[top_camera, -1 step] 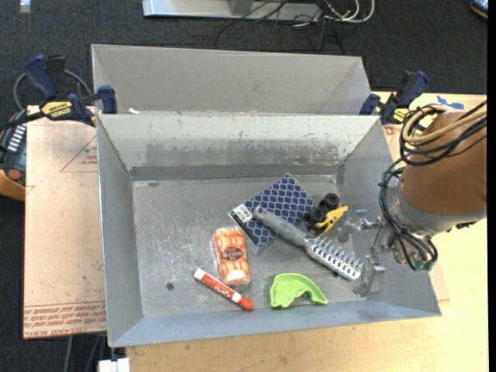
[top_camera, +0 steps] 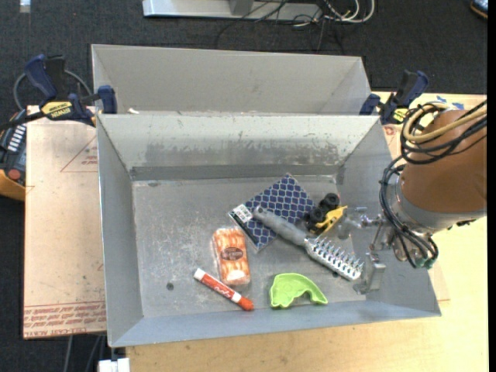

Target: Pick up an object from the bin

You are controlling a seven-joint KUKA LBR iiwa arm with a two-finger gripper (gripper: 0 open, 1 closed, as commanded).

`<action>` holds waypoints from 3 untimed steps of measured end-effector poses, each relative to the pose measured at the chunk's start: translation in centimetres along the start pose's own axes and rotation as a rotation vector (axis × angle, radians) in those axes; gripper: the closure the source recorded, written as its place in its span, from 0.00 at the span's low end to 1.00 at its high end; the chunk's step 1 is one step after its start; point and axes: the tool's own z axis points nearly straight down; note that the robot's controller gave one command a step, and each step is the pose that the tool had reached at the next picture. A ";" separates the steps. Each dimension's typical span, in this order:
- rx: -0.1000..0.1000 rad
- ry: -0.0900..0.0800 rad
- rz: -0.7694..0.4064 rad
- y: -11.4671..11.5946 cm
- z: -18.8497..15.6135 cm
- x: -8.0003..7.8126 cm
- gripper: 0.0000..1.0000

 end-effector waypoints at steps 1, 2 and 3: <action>-0.001 0.000 0.189 -1.8 10.8 -1.5 0.00; -0.001 -0.006 0.195 -2.1 13.7 -1.6 0.00; -0.002 0.000 0.188 -1.7 10.8 -1.5 0.00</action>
Offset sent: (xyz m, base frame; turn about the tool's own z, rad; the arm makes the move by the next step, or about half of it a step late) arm 0.0109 -0.0261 -0.1177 0.1795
